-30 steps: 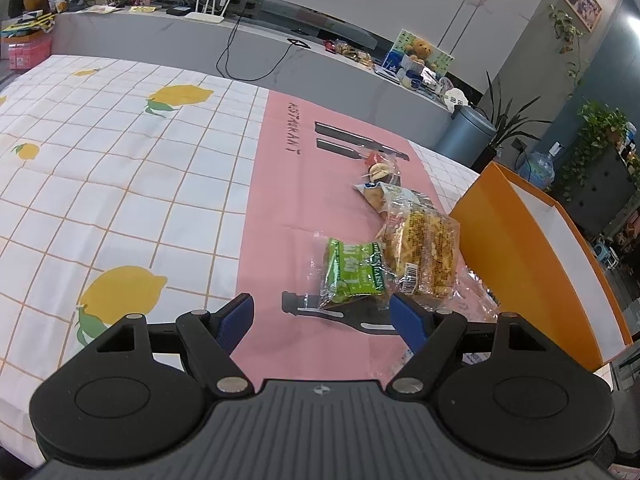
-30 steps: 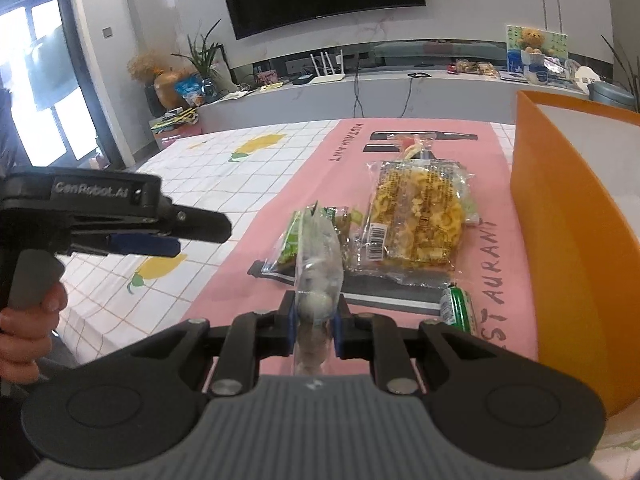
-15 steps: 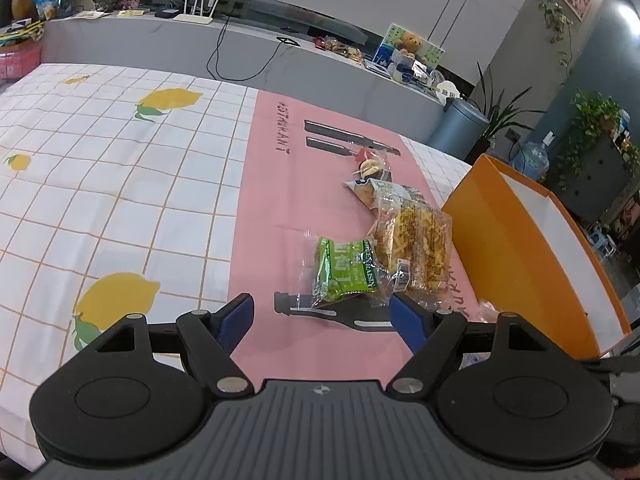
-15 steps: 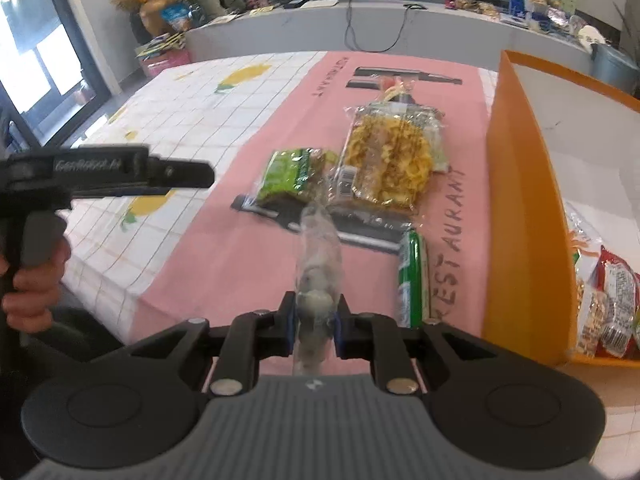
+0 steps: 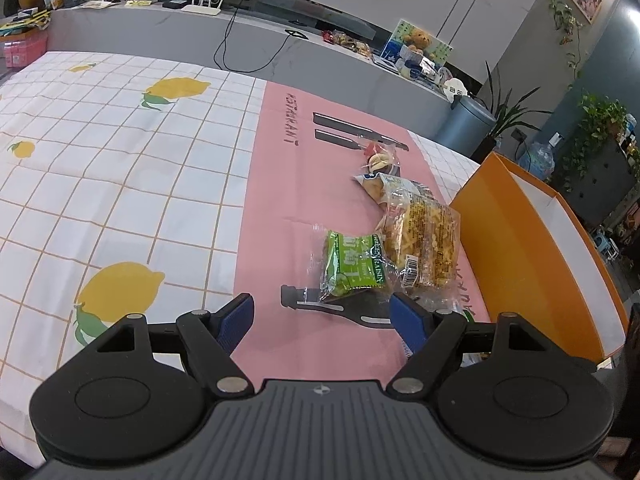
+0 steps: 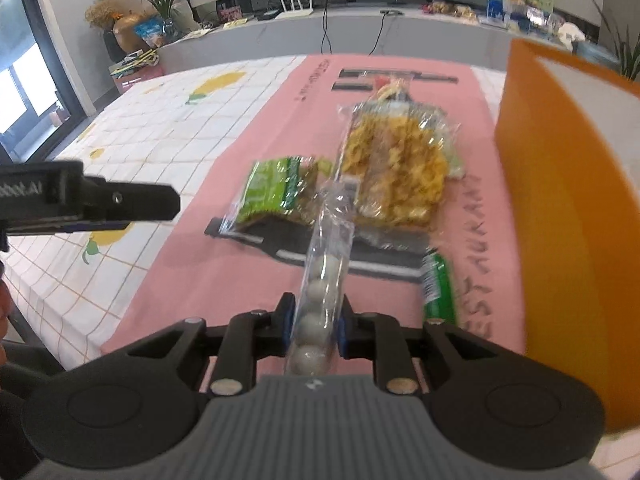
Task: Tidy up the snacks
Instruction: 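Lift the clear tube off the placemat with the right tool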
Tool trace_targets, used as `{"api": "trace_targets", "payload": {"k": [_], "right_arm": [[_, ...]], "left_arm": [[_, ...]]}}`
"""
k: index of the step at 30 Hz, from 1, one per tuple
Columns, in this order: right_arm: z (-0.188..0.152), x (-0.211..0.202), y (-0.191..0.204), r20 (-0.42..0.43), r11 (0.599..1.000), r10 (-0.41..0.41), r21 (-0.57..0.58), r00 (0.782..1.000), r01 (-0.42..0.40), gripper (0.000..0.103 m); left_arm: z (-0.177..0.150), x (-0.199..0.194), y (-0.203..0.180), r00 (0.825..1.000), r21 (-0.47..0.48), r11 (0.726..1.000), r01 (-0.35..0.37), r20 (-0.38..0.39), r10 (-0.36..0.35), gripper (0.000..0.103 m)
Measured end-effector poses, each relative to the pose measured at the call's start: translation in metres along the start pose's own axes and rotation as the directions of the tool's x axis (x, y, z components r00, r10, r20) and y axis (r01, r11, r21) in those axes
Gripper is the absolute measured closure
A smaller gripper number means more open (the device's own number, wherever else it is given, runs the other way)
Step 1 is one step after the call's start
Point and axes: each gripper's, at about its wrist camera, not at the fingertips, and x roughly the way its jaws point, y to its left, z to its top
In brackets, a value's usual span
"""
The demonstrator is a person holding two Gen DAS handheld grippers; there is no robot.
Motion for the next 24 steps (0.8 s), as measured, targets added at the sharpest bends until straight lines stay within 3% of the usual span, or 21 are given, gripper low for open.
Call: {"api": "trace_targets", "payload": {"k": [10, 16, 19, 24], "right_arm": [[-0.013, 0.01, 0.049, 0.017, 0.961, -0.156, -0.227, 0.988, 0.156, 0.087], [-0.016, 0.012, 0.04, 0.06, 0.984, -0.095, -0.146, 0.994, 0.103, 0.087], [-0.019, 0.014, 0.041, 0.098, 0.981, -0.08, -0.166, 0.992, 0.096, 0.087], [-0.022, 0.017, 0.041, 0.15, 0.988, -0.052, -0.136, 0.987, 0.072, 0.078]], "left_arm": [[-0.001, 0.003, -0.001, 1.0, -0.001, 1.0, -0.006, -0.01, 0.006, 0.013], [-0.001, 0.004, -0.001, 1.0, 0.001, 1.0, -0.008, -0.015, 0.008, 0.013], [-0.001, 0.004, -0.001, 1.0, -0.002, 1.0, -0.006, -0.018, 0.006, 0.013], [-0.002, 0.005, -0.001, 1.0, 0.005, 1.0, -0.006, -0.025, 0.006, 0.013]]}}
